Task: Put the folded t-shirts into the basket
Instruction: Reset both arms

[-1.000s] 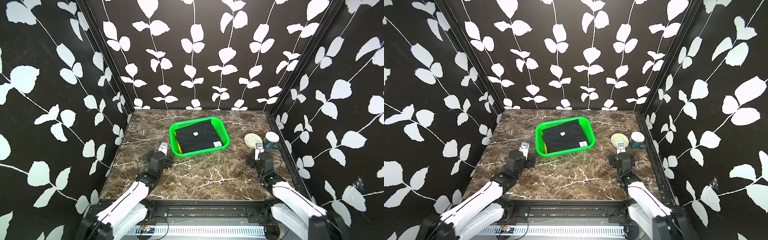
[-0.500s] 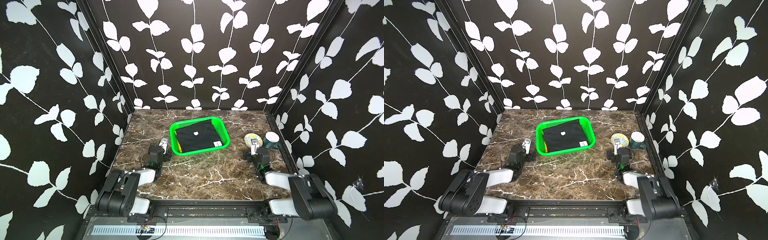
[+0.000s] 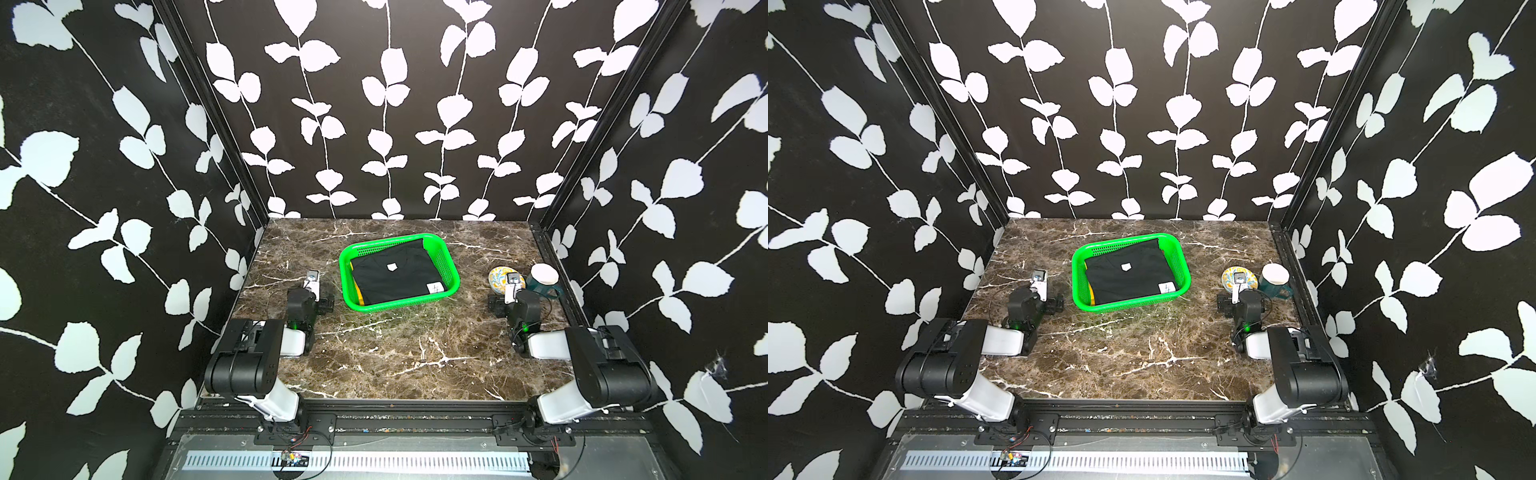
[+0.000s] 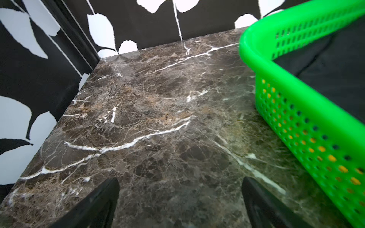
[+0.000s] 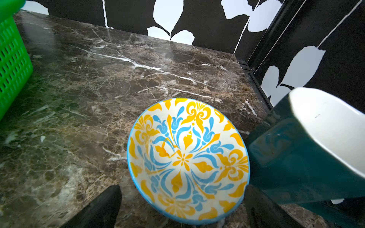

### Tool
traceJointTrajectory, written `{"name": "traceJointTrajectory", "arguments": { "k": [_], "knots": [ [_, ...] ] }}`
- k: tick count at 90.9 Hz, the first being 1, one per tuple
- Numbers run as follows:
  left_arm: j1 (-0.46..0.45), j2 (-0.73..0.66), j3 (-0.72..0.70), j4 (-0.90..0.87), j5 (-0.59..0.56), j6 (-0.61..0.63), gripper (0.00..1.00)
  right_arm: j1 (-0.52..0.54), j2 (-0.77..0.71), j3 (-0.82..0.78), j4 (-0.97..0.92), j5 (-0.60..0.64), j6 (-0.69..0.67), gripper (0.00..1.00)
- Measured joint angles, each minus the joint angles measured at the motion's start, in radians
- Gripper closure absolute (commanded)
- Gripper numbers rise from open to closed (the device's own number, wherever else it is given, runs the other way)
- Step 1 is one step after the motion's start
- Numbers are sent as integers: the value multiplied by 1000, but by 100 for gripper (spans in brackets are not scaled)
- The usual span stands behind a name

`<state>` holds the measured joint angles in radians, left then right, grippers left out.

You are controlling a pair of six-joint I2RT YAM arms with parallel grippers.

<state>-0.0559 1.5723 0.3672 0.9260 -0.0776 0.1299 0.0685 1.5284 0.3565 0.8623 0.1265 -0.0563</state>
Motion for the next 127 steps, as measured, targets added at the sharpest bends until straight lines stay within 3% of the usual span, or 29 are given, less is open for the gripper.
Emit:
{"name": "traceJointTrajectory", "arguments": {
  "k": [127],
  "knots": [
    [14,0,21,-27,-13,-34,1,-17,0,32,-21,15,31,1]
  ]
}}
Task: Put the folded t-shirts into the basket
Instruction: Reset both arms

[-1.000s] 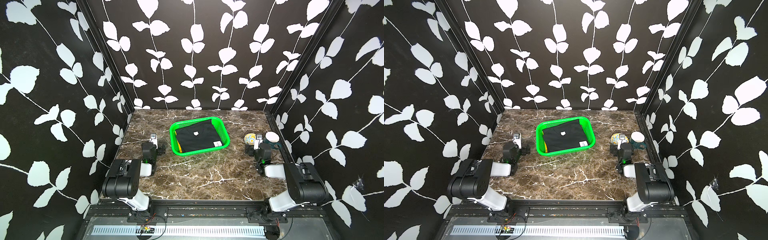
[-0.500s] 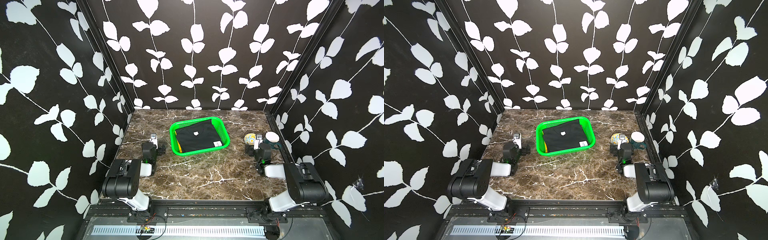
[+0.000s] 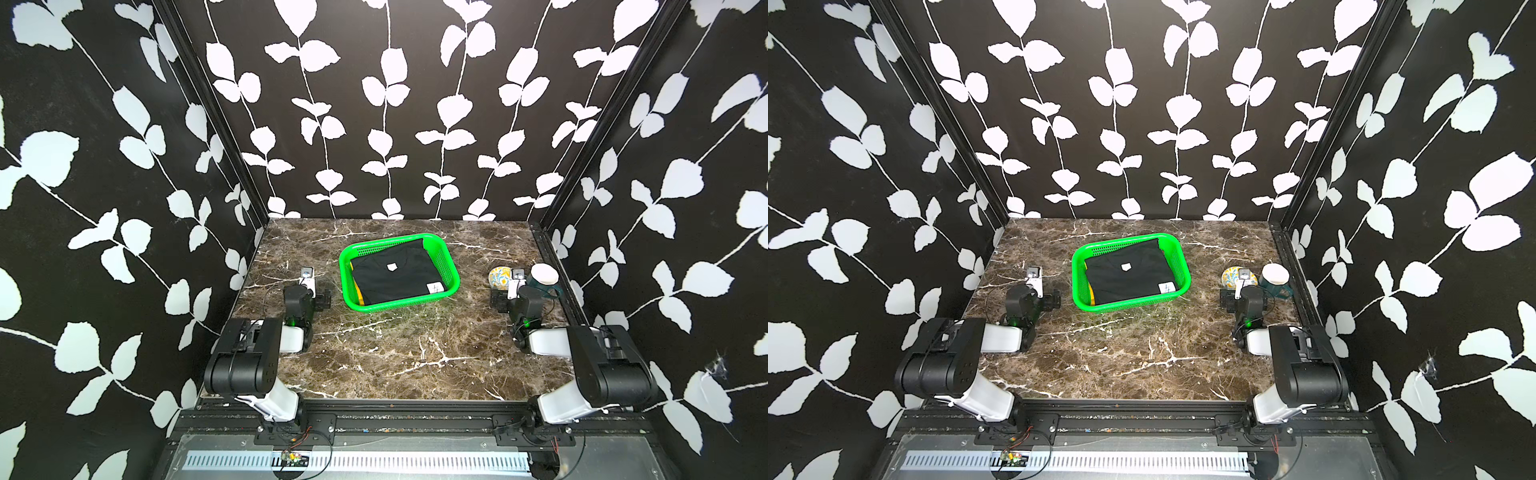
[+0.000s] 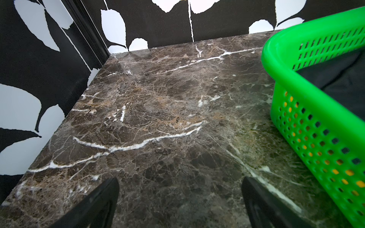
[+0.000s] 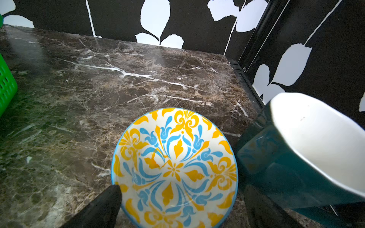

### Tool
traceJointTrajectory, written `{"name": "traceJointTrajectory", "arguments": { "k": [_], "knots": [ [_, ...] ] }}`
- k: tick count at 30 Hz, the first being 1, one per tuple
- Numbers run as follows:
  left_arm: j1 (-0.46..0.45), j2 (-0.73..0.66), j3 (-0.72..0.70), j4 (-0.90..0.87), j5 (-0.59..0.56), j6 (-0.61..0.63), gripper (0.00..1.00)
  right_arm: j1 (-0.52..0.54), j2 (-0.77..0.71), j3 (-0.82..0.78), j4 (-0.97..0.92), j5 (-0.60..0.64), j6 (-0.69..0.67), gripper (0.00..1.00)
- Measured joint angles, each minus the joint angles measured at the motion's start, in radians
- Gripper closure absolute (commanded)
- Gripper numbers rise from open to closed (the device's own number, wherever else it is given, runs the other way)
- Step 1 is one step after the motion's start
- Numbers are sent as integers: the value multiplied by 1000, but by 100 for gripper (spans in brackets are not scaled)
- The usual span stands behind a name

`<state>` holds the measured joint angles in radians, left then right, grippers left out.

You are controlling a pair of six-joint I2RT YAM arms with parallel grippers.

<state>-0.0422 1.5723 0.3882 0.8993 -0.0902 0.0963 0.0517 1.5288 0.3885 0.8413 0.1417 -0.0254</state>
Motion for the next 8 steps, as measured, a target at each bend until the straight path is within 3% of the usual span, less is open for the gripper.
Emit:
{"name": "traceJointTrajectory", "arguments": {
  "k": [8],
  "knots": [
    [0,0,0,-6,0,0,1,0,0,0,0,0,0,1]
  ]
}}
